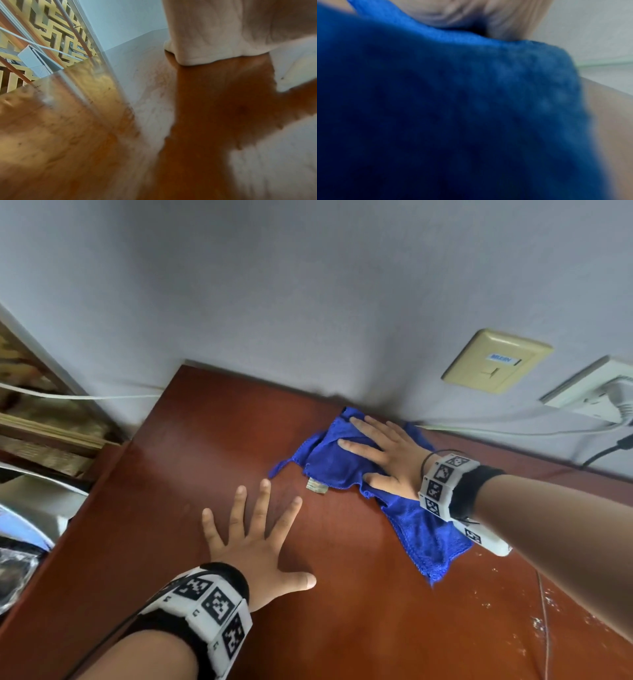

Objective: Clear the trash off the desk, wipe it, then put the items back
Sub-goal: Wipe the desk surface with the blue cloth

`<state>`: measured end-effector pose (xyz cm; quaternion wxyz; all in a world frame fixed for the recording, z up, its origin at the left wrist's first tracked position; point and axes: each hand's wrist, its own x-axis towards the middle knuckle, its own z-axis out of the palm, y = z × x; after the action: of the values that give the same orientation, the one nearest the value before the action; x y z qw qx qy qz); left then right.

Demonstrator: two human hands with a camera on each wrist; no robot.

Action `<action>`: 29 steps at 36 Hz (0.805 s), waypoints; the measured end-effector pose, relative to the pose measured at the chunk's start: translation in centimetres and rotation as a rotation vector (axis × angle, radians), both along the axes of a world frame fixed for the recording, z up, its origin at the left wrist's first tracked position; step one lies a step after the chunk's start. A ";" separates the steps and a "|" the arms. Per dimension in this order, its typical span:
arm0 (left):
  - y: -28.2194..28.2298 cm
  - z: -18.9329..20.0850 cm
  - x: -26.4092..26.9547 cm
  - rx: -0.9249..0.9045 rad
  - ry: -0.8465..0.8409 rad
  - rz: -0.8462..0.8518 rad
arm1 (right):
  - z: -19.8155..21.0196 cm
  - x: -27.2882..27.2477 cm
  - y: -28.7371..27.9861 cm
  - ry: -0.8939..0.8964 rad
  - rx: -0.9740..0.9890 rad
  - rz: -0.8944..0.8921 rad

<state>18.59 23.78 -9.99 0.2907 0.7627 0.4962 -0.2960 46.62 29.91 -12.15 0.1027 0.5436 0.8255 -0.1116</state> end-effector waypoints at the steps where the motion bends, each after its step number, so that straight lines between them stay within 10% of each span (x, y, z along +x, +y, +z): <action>1: 0.0 0.0 0.0 0.001 0.006 0.000 | -0.1 -0.1 -0.2 -0.005 0.002 -0.034; 22: -0.1 0.5 0.2 -0.001 0.037 -0.001 | 2.5 0.1 -6.9 0.064 -0.210 -0.793; 29: 0.0 0.5 0.1 -0.008 0.035 -0.009 | 6.1 3.6 -5.9 -0.076 -0.213 -0.079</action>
<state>18.72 23.77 -9.52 0.2836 0.7584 0.4966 -0.3126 50.20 23.97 -6.03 0.1867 0.5655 0.7824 -0.1820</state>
